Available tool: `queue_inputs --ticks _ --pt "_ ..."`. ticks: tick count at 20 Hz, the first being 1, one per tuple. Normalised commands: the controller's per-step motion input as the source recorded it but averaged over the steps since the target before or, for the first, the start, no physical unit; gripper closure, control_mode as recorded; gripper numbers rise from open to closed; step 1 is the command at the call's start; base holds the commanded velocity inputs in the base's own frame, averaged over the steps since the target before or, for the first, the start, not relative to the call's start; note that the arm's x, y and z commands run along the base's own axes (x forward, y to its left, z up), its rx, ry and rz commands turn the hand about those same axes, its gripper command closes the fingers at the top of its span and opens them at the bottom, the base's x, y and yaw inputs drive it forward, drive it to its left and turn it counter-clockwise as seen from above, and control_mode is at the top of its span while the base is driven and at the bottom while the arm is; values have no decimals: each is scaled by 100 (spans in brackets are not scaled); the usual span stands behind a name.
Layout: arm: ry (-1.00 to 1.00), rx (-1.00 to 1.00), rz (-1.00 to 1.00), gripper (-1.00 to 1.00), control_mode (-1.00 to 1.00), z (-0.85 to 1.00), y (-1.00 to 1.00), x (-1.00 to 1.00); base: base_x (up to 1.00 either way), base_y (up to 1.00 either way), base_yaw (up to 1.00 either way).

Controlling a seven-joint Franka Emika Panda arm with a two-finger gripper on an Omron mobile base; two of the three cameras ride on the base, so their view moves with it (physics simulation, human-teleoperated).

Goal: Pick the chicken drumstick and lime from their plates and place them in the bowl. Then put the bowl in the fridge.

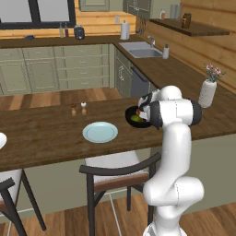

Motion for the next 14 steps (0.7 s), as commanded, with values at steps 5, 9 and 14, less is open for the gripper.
queue_inputs --ticks 5,9,14 --pt "-1 0 -5 100 -100 -1 33 7 0 0 0" --pt "-10 1 -4 100 -100 5 47 -1 0 0 0" --pt "-30 0 -6 100 -100 63 58 -96 0 0 0"
